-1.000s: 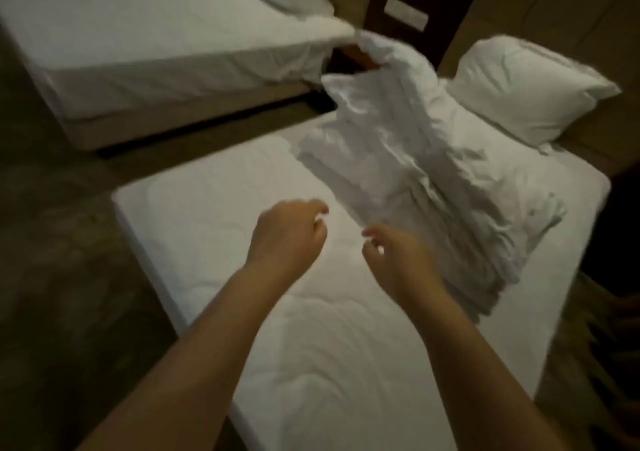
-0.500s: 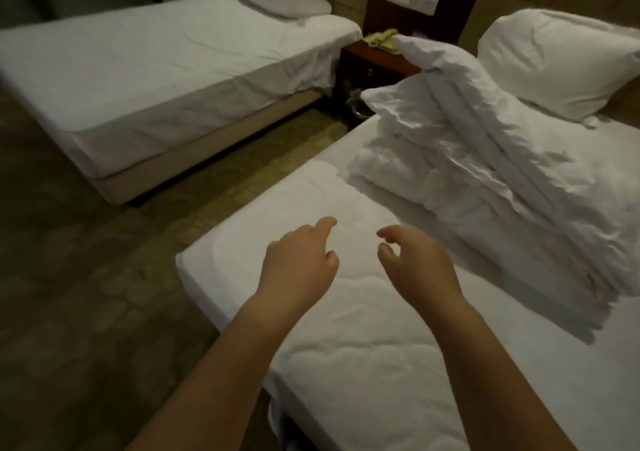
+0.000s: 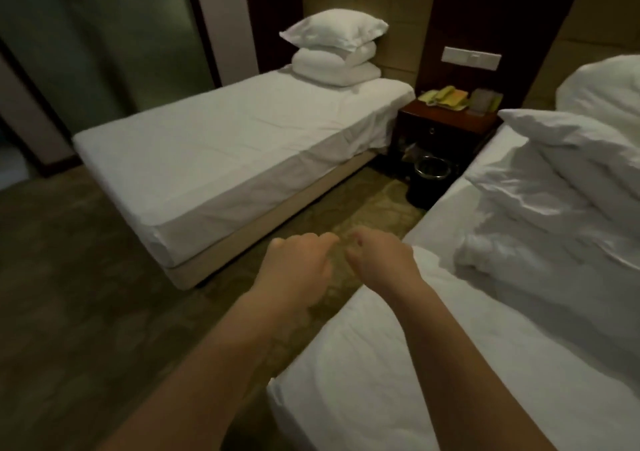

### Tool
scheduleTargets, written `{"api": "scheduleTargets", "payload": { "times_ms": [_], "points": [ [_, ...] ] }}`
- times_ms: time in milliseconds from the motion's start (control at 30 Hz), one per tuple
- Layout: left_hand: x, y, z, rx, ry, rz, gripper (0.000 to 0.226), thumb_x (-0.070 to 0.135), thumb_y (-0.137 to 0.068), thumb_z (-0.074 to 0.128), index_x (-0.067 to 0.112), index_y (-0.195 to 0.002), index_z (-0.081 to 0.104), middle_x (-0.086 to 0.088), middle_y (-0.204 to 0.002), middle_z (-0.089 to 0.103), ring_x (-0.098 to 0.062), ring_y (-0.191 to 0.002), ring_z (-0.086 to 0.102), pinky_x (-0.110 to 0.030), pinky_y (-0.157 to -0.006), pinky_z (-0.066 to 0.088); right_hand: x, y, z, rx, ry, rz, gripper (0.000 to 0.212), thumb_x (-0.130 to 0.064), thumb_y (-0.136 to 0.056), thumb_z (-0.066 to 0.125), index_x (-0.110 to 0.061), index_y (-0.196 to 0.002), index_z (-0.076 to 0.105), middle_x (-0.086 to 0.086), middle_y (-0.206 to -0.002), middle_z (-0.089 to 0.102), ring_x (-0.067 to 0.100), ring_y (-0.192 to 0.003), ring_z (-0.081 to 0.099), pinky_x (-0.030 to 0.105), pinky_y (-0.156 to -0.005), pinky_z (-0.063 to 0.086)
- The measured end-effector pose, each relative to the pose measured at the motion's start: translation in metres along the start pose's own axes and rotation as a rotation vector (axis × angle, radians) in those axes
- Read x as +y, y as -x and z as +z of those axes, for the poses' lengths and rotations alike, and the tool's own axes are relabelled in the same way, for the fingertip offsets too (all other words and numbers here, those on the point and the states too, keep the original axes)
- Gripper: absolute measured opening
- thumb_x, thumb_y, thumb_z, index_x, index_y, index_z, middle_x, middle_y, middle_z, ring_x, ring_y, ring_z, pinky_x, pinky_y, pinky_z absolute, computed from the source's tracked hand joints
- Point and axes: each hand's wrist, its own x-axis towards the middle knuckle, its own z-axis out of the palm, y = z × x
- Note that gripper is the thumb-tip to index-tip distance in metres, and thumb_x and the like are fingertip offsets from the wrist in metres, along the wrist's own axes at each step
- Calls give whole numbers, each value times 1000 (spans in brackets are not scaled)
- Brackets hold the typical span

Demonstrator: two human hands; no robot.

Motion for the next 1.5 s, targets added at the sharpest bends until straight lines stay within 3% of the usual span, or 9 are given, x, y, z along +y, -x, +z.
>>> {"api": "scheduleTargets", "payload": {
  "times_ms": [100, 233, 367, 567, 733, 867, 1000, 1133, 1500],
  "points": [
    [-67, -37, 9, -50, -74, 142, 17, 28, -92, 41, 31, -107, 48, 5, -95, 58, -21, -94, 59, -35, -80, 42, -39, -52, 38, 116, -51, 36, 28, -29, -96, 43, -19, -113, 64, 1, -107, 67, 23, -99, 61, 34, -85, 43],
    [-166, -79, -16, -227, -258, 334, 30, 30, -96, 37, 27, -124, 45, 1, -109, 57, -22, -99, 56, -34, -84, 40, -99, -114, 66, 207, -144, 103, 28, -22, -96, 46, -18, -111, 69, 0, -102, 70, 19, -90, 63, 35, -87, 47],
    [-229, -135, -31, -204, -135, 374, 28, 29, -98, 37, 27, -125, 45, 6, -103, 53, -15, -91, 52, -30, -75, 33, -137, -169, 67, 150, -64, 105, 28, -27, -98, 46, -21, -113, 68, -3, -103, 70, 17, -91, 62, 36, -88, 47],
    [-268, -224, -22, -228, -34, 449, 36, 29, -98, 38, 28, -134, 39, 4, -116, 55, -17, -104, 53, -29, -80, 34, -127, -257, 84, -82, -169, 308, 32, -32, -98, 47, -27, -127, 59, -3, -119, 65, 14, -103, 59, 28, -90, 49],
    [-277, -346, 0, -261, -116, 584, 31, 29, -98, 37, 27, -128, 43, 3, -106, 55, -17, -95, 54, -28, -73, 34, -88, -353, 73, 12, -185, 360, 33, -30, -99, 44, -23, -127, 59, -3, -121, 63, 14, -108, 58, 29, -93, 46],
    [-245, -461, -2, -322, -160, 726, 30, 31, -99, 36, 28, -128, 44, 5, -108, 56, -15, -95, 55, -27, -78, 43, -32, -433, 23, 59, -189, 462, 33, -30, -99, 43, -24, -129, 56, -2, -125, 61, 17, -110, 57, 31, -94, 46],
    [-176, -560, -1, -148, -92, 879, 19, 34, -96, 36, 28, -111, 47, 10, -94, 52, -14, -87, 54, -26, -64, 31, 30, -481, -36, 104, -97, 521, 33, -30, -96, 44, -26, -126, 56, 0, -125, 61, 22, -112, 57, 34, -92, 46],
    [-95, -623, 30, -218, -57, 1018, 38, 33, -94, 37, 34, -132, 41, 6, -119, 57, -18, -107, 55, -31, -84, 42, 90, -488, -64, 103, -137, 663, 24, -25, -93, 47, -22, -113, 59, 5, -116, 62, 28, -106, 57, 34, -86, 46],
    [186, -781, 112, -431, -96, 1534, 50, 22, -94, 42, 30, -142, 33, 1, -130, 50, -21, -117, 52, -30, -91, 40, 294, -485, -145, 361, -274, 1219, 41, -32, -94, 45, -29, -134, 51, -4, -136, 54, 15, -124, 50, 26, -102, 37]
  ]
}}
